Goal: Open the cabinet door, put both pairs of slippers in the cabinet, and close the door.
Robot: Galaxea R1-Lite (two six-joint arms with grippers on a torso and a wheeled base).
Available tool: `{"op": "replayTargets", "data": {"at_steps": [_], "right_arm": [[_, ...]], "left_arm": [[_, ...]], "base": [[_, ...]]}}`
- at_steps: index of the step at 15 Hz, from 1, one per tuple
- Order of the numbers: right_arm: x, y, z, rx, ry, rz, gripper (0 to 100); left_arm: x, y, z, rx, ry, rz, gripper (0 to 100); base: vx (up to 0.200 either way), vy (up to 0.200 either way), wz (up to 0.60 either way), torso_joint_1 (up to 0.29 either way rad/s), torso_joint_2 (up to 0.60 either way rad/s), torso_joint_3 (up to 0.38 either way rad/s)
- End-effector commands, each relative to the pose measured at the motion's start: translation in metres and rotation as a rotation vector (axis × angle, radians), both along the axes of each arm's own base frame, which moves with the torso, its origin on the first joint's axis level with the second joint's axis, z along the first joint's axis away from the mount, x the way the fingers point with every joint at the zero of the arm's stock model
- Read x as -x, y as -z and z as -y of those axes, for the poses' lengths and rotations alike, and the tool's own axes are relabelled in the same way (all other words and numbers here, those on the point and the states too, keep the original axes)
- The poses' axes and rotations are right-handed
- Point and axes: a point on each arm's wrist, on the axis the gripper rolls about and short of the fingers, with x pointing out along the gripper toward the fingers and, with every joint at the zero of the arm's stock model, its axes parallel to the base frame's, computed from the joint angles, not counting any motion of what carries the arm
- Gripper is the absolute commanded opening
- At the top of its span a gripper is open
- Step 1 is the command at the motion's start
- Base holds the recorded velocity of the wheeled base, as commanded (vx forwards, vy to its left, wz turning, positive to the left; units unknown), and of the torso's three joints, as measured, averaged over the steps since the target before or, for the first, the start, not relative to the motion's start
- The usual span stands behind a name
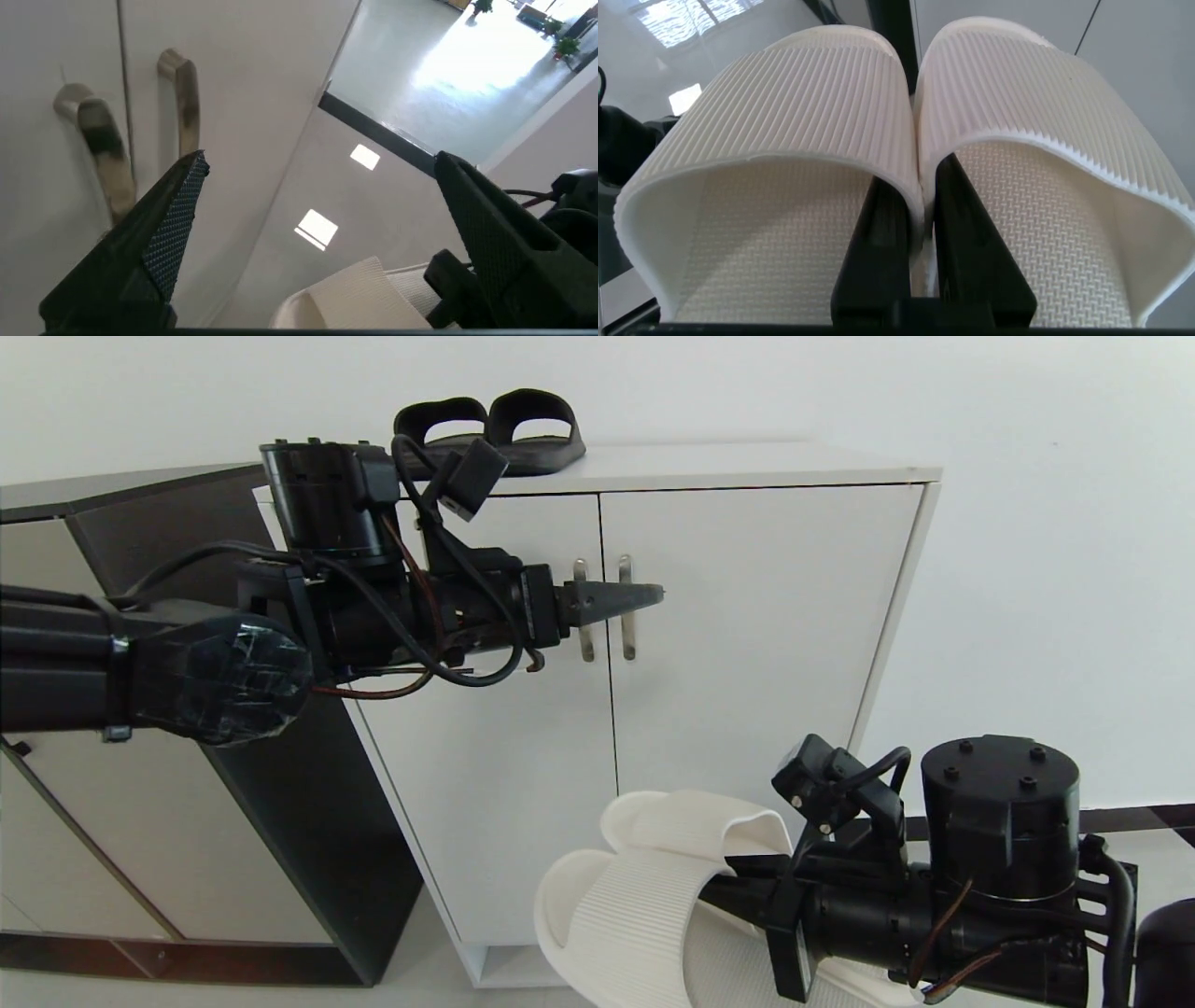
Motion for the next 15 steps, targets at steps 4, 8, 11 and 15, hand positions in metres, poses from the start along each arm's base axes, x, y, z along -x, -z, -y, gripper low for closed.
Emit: {"op": "replayTargets", "data": {"at_steps": [4,8,11,15], "right_arm": [[0.000,0.000,0.000,-0.002,-0.001,0.001,0],[0.000,0.000,0.000,-0.002,-0.001,0.001,0],[0.000,0.000,0.000,-0.002,-0.001,0.001,0],[0.000,0.000,0.000,-0.002,-0.001,0.001,0]], "left_arm": [[-0.019,0.008,0.004,-0.006,-0.016,-0.013,100],[-0.029,0.012,0.009,-0.007,-0.018,-0.016,100],[-0.034,0.015,0.011,-0.010,-0.026,-0.022,100],[-0.036,0.014,0.012,-0.008,-0.027,-0.020,0]], "base": [[0.000,0.000,0.00,0.000,0.00,0.000],[0.000,0.000,0.00,0.000,0.00,0.000],[0.000,0.000,0.00,0.000,0.00,0.000],[0.000,0.000,0.00,0.000,0.00,0.000]]}}
